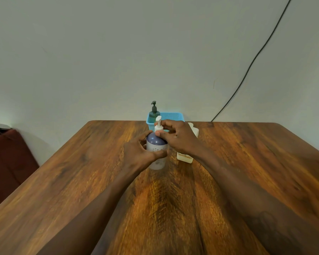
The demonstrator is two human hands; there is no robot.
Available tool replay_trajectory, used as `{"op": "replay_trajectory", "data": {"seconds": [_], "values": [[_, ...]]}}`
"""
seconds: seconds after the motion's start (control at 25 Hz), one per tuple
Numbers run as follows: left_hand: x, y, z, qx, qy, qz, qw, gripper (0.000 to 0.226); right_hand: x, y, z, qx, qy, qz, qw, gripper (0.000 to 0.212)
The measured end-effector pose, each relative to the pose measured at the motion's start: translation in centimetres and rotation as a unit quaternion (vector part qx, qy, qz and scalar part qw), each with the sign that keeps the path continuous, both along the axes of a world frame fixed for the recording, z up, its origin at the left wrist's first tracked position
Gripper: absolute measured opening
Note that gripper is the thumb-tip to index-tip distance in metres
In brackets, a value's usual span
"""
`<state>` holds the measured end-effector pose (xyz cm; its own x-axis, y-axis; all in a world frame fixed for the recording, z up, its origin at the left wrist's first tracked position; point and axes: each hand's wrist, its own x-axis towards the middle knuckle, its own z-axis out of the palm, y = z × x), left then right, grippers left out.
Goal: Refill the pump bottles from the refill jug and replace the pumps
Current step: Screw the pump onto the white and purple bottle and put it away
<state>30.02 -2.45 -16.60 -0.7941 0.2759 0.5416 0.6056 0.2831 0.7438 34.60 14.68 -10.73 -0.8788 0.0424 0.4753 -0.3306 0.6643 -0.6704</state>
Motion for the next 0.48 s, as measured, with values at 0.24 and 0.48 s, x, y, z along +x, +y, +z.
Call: {"op": "replay_trajectory", "data": {"seconds": [0.24,0.48], "values": [[1.7,1.2,0.5,-0.023,0.027,0.016,0.999,0.064,-0.1,0.6,0.5,0.017,0.016,-0.147,0.989,0.053],[1.6,2.3,1.6,-0.023,0.041,0.006,0.999,0.068,0.2,1.3,1.0,0.018,0.016,-0.174,0.985,0.061]]}}
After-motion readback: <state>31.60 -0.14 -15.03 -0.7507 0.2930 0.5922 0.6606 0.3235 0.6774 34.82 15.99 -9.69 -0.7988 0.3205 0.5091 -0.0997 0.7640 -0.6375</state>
